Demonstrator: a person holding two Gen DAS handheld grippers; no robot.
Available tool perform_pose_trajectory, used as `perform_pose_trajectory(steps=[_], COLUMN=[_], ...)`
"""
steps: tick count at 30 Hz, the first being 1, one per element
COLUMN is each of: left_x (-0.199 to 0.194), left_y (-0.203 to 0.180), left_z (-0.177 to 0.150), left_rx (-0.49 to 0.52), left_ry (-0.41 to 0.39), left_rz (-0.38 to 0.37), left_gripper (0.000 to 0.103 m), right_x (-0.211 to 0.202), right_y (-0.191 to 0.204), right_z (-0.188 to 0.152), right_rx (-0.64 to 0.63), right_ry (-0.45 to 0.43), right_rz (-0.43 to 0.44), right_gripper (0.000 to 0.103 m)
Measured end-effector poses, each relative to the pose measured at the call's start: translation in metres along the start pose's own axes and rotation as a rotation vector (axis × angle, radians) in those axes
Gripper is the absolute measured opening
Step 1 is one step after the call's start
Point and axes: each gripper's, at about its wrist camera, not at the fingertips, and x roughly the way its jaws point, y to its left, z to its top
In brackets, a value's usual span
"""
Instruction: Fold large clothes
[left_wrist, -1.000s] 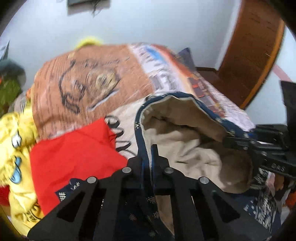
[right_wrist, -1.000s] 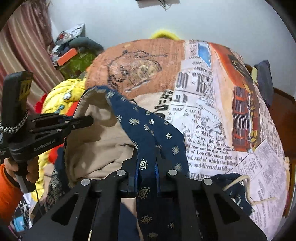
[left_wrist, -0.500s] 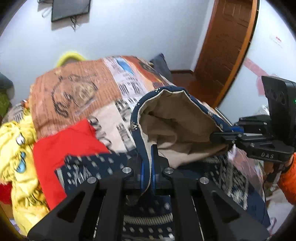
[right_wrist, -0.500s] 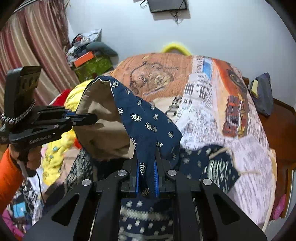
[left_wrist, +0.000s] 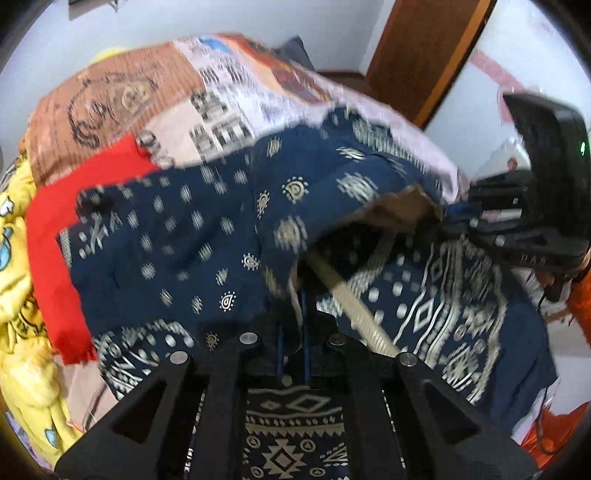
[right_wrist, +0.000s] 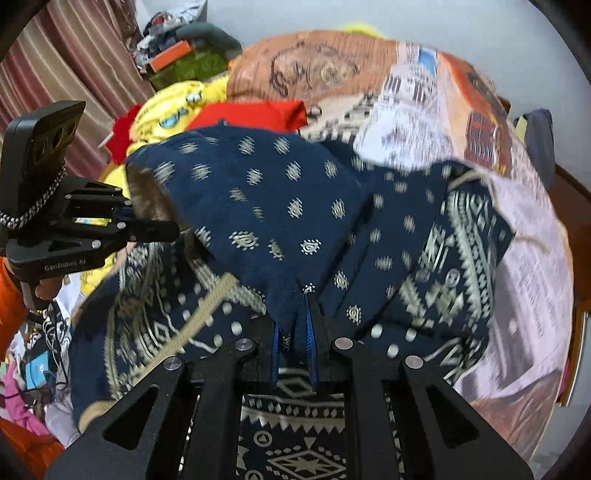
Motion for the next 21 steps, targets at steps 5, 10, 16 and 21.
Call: perform_pose_trajectory(steps=[5, 10, 16, 21], left_x=[0.025, 0.017, -0.021, -0.060], left_y=[-0.003, 0.001, 0.010, 0.030], left_z=[-0.023, -0.036, -0.051, -0.041], left_rx=[0.003, -0.025, -0.033, -0.093], left_ry=[0.061, 0.038, -0.012, -0.104], left_rz=[0.033, 0.035, 0.101, 0.128], left_gripper=[0.007, 0.016, 0.040, 0.040], right_x=[0.013, 0.011, -0.016, -0.037], right_y=[-0.010, -0.013, -0.010, -0.008], right_z=[-0.012, -0.017, -0.024, -0.022], right_rx=[0.037, 0.049, 0.039, 0.028], right_ry=[0.032, 0.041, 0.034, -0.012], right_rz=[0.008, 0.020, 0.056, 0.050], right_gripper=[0.011, 0.014, 0.019, 0.019])
